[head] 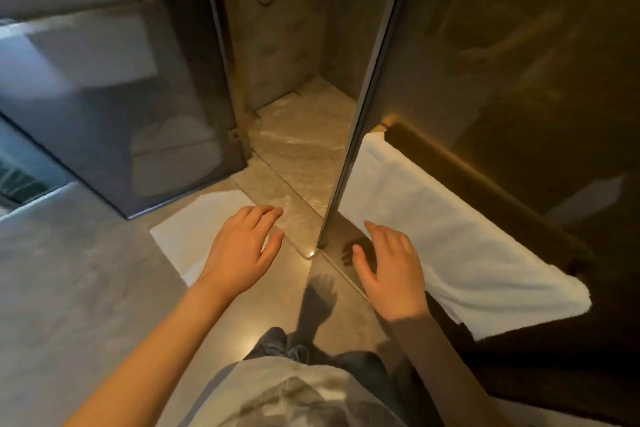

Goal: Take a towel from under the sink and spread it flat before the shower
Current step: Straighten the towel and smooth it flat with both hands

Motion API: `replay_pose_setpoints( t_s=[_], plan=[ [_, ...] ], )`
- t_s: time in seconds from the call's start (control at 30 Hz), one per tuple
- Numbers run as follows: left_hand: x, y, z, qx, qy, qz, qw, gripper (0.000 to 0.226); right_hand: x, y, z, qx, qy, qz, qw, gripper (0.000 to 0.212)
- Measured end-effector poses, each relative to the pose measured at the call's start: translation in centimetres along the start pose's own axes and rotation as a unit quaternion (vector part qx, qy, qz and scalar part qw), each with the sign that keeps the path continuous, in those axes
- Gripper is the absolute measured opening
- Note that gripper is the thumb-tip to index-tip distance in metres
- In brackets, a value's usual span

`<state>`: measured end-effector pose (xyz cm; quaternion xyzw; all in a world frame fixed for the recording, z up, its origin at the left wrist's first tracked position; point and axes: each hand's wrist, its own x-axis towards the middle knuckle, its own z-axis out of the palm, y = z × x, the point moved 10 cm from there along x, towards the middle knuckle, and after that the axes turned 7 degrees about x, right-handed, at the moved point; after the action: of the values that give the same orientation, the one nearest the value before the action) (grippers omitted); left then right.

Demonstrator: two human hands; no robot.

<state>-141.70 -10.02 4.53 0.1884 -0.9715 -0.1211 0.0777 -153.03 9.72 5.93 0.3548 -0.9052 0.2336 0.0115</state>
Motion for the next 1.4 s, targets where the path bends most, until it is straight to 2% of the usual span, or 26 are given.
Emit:
replay_pose_setpoints(
  t_s=[0.17, 0.37, 0.53, 0.63, 0.73, 1.03, 1.23, 1.3, 1.4],
  plan=[
    [-5.4, 0.2, 0.5, 0.018, 0.021, -0.151, 0.988, 0.052, 2.4, -0.3, 2.8, 0.041, -0.091, -0.115, 0.988, 0.057],
    [-13.2, 3.1, 1.8, 0.016, 0.05, -0.345, 0.937, 0.054, 1.6, -0.2, 4.3, 0.08, -0.158, -0.25, 0.952, 0.046],
    [-17.6, 5.4, 2.7, 0.023, 0.054, -0.423, 0.904, 0.055, 0.7, -0.8, 5.0, 0.11, -0.185, -0.299, 0.93, 0.042],
    [-18.9, 5.4, 3.2, 0.022, 0.051, -0.446, 0.893, 0.062, 0.9, -1.4, 6.0, 0.116, -0.212, -0.305, 0.921, 0.043],
    [-18.9, 3.6, 3.9, 0.022, 0.044, -0.462, 0.885, 0.059, 1.9, -2.4, 7.9, 0.115, -0.239, -0.307, 0.914, 0.048],
    [-14.2, -7.4, 7.1, 0.01, 0.023, -0.442, 0.897, 0.048, 8.8, -7.7, 16.9, 0.121, -0.259, -0.282, 0.916, 0.039],
    [-10.5, -17.2, 12.8, 0.006, 0.022, -0.415, 0.909, 0.044, 13.1, -10.6, 27.8, 0.116, -0.235, -0.319, 0.911, 0.034],
    [-9.6, -20.4, 16.3, 0.015, 0.033, -0.415, 0.909, 0.043, 13.1, -10.5, 32.6, 0.118, -0.218, -0.368, 0.896, 0.035],
    [-8.5, -25.0, 24.3, 0.013, 0.043, -0.412, 0.91, 0.042, 13.2, -8.4, 41.9, 0.125, -0.215, -0.375, 0.893, 0.036]
  ],
)
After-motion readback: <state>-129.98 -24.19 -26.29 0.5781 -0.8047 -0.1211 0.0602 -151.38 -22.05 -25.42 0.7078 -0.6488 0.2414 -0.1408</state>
